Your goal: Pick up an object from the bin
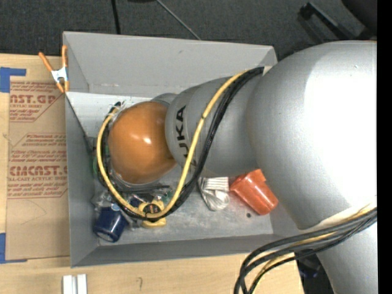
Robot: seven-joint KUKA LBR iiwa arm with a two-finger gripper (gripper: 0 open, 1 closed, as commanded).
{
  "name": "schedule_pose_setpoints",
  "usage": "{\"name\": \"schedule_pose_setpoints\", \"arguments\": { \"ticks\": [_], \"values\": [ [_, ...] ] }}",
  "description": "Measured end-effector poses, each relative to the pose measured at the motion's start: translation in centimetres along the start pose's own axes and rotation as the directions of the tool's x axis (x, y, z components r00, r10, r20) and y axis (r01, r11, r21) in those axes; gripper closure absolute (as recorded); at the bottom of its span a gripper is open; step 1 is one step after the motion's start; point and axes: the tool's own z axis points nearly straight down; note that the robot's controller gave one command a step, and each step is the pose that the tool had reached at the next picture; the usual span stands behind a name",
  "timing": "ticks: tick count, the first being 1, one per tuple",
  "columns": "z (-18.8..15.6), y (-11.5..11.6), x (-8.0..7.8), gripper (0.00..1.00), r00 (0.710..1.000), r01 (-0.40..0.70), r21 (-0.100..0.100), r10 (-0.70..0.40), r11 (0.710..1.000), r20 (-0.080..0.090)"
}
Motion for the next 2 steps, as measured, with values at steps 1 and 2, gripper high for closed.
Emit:
{"name": "schedule_pose_setpoints", "arguments": {
  "ticks": [1, 2],
  "values": [
    [-1.5, 0.1, 0.1, 1.00, 1.000, 0.000, -0.002, 0.000, 1.000, -0.005],
    [-3.1, 0.0, 0.0, 1.00, 1.000, 0.000, 0.001, 0.000, 1.000, -0.001]
  ]
}}
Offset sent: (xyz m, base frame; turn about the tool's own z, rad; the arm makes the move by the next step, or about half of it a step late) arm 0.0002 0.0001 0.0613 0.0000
